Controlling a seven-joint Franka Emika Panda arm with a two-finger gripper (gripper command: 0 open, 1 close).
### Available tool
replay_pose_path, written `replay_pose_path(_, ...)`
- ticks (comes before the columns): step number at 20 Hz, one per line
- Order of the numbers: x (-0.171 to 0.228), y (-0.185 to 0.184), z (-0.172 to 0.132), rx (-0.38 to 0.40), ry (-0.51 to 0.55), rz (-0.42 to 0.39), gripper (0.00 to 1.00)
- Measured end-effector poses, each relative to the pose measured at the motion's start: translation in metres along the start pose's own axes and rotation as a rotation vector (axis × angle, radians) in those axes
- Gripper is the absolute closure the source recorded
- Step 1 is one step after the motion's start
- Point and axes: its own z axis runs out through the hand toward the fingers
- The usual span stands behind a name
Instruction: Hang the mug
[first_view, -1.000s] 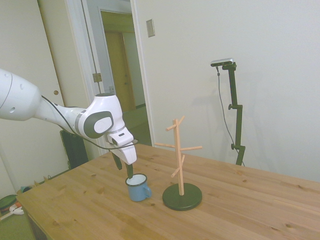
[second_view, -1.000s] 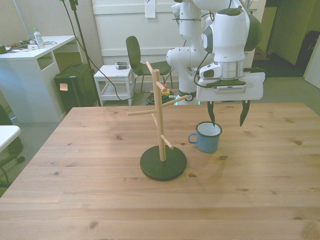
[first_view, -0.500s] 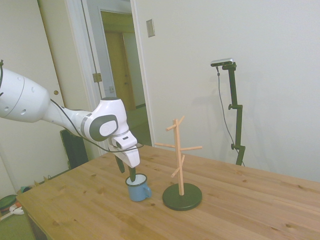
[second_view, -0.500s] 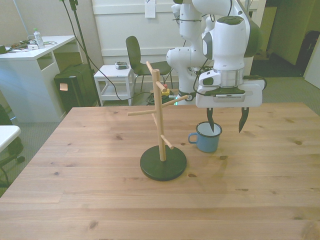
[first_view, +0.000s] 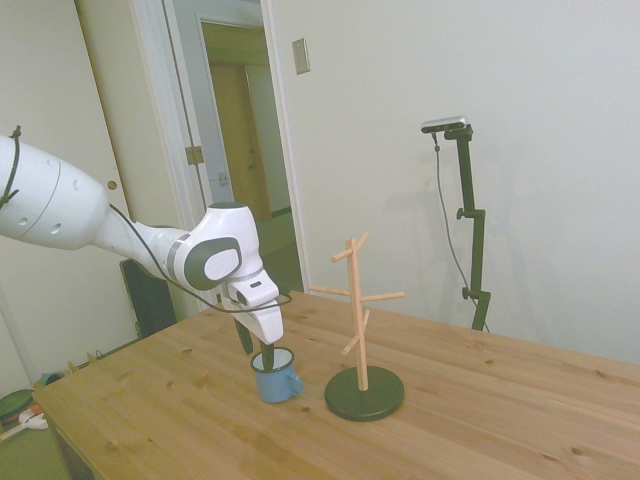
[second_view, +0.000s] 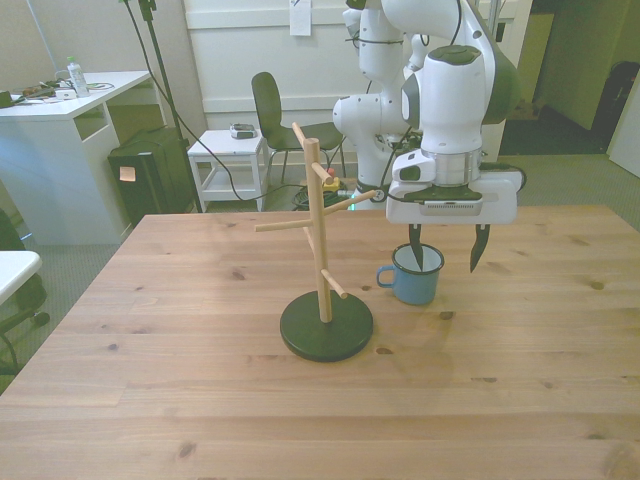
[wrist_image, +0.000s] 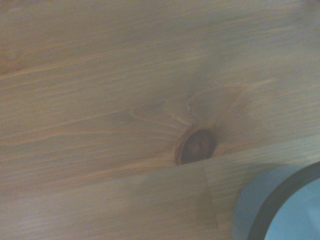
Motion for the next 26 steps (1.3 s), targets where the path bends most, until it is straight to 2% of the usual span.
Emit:
replay_pose_path(10, 0.001, 0.01, 0.011, -0.012, -0.003, 0.007, 1.0)
replay_pose_path(26, 0.001, 0.017, 0.011, -0.01, 0.002, -0.005, 1.0)
